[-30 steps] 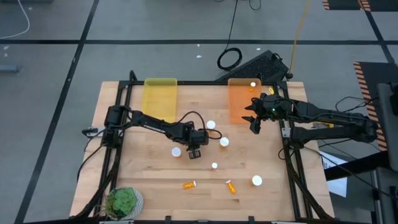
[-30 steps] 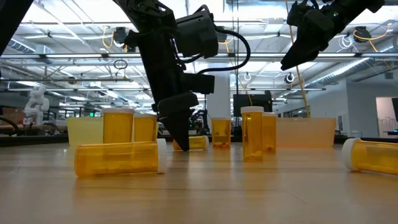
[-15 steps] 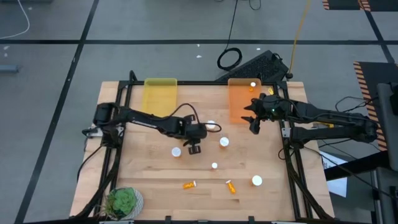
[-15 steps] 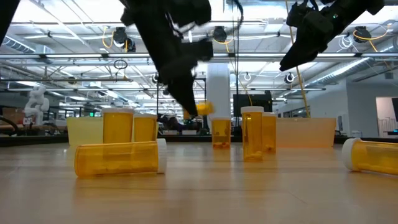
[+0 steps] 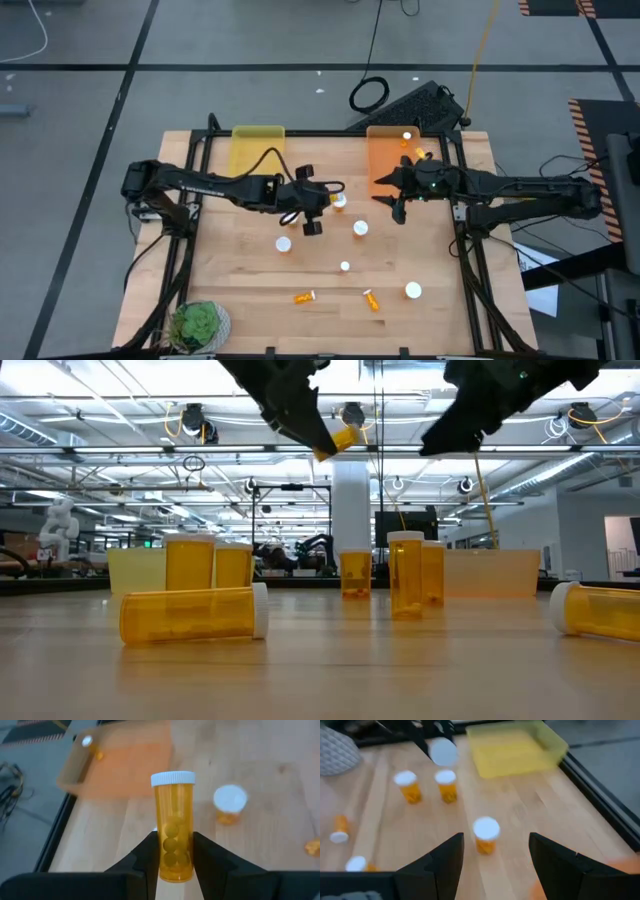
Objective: Pick and place medicine bottles into bin by pill shape (circle, oval)
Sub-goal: Put the small orange pill bottle into the orange bin
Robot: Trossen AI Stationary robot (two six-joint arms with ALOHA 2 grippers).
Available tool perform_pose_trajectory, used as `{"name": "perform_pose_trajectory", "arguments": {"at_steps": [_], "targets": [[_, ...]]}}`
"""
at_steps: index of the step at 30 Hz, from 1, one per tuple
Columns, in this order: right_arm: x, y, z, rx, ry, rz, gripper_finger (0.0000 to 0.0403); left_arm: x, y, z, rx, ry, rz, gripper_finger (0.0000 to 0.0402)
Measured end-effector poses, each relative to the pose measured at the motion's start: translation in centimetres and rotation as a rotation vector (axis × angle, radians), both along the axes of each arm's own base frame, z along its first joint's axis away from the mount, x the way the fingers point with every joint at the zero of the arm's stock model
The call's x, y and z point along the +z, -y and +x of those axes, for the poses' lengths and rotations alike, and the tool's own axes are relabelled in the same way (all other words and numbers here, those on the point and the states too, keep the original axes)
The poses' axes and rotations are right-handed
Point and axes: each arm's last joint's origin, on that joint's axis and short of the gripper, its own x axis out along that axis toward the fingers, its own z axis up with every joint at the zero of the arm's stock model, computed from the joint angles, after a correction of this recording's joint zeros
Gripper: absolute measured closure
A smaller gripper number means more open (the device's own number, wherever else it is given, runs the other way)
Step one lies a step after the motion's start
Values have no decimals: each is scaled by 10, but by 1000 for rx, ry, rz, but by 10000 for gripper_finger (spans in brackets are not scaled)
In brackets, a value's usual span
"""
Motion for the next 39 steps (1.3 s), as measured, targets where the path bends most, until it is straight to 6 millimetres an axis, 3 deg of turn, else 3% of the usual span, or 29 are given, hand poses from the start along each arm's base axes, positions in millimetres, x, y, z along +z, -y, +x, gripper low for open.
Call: {"name": "perform_pose_trajectory", "arguments": {"at_steps": [11,22,29,39], "targets": [[-1,-23,41,125,156,-40,183,0,1,2,-33,10,-9,295],[-12,-23,73,131,78,-36,168,-16,2,10,-43,-25,-26,295],[-21,-22,81,138,35,-46,172,-22,2,14,-48,-40,-22,295],[-22,-22,81,141,30,-54,224,-22,2,14,-48,-33,-22,295]]}}
